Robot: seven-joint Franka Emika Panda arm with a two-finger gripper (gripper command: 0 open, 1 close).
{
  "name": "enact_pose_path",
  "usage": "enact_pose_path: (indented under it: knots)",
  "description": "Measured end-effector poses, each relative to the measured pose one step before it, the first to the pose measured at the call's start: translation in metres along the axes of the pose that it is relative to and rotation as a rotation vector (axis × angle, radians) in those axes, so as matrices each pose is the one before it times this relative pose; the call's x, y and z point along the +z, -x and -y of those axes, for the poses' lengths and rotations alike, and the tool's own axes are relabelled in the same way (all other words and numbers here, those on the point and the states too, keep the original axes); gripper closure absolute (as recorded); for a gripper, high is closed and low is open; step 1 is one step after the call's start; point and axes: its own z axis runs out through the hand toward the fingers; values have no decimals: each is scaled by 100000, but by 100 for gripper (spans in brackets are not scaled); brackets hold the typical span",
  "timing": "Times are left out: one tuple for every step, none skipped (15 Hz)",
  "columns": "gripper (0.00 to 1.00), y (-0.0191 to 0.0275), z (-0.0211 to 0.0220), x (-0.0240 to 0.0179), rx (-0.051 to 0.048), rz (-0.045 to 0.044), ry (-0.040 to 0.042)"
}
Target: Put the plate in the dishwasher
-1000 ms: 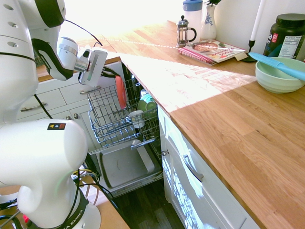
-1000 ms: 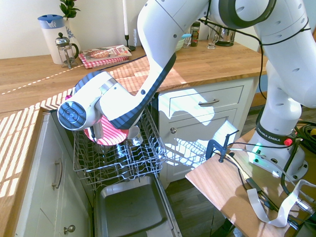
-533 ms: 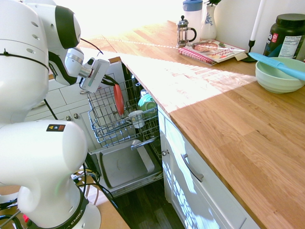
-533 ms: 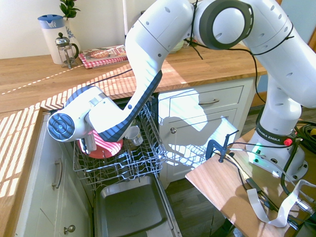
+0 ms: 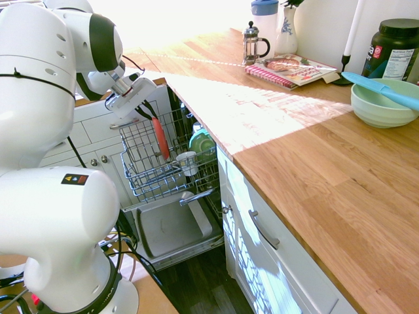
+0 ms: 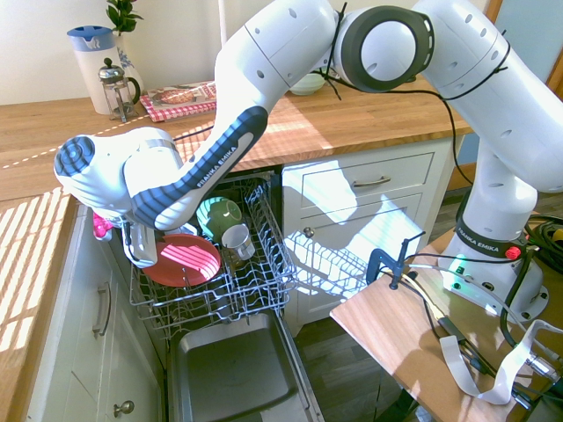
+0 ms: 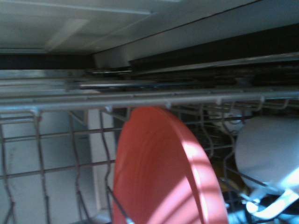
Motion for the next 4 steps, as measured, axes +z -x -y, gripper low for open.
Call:
enact_pose_path:
  knots:
    - [0,-782,-678,-617,234,4664,-5199]
    - [0,-917,-1095,-1317,110,3899,-5688]
    - [0,-770,-1382,-2161,240,3450,-5986]
    - [0,-907,-2027,-3117,651,2961,-6270]
